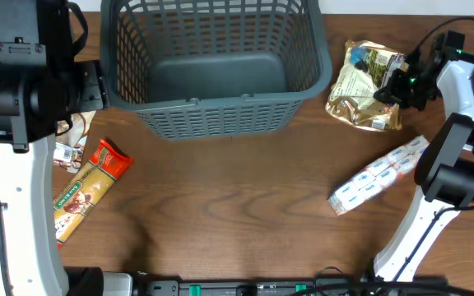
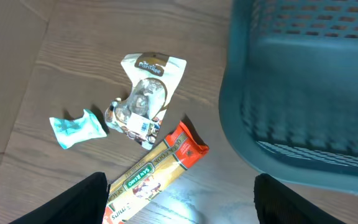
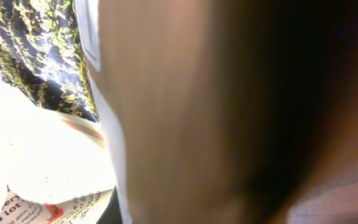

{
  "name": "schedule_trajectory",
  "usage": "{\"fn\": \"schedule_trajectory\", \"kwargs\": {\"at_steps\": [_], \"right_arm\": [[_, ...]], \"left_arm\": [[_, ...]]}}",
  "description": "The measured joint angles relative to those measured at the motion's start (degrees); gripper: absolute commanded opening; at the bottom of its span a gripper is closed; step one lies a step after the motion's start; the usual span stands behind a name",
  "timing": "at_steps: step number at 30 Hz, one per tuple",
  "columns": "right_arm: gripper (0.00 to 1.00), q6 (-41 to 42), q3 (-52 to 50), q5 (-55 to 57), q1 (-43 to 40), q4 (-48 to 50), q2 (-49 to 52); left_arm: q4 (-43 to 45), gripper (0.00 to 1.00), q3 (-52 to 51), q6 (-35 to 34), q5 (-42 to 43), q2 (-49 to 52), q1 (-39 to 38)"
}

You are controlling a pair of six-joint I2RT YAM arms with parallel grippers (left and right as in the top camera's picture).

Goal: Pack container
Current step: 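Lift the gold pouch with the right gripper and drop it into the basket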

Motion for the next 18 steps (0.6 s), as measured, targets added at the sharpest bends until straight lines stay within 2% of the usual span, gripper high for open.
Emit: {"fn": "schedule_trajectory", "kwargs": {"at_steps": [8, 18], "right_arm": [[0.01, 2.34, -3.06, 7.28, 0.79, -1.49, -9.60], [0.01, 4.33, -3.15, 11.96, 2.16, 6.91, -37.57]], "left_arm": [[-0.04, 0.74, 0.00, 0.00, 0.00, 0.00, 0.00], [-1.16, 0.74, 0.00, 0.00, 0.00, 0.00, 0.00]]}}
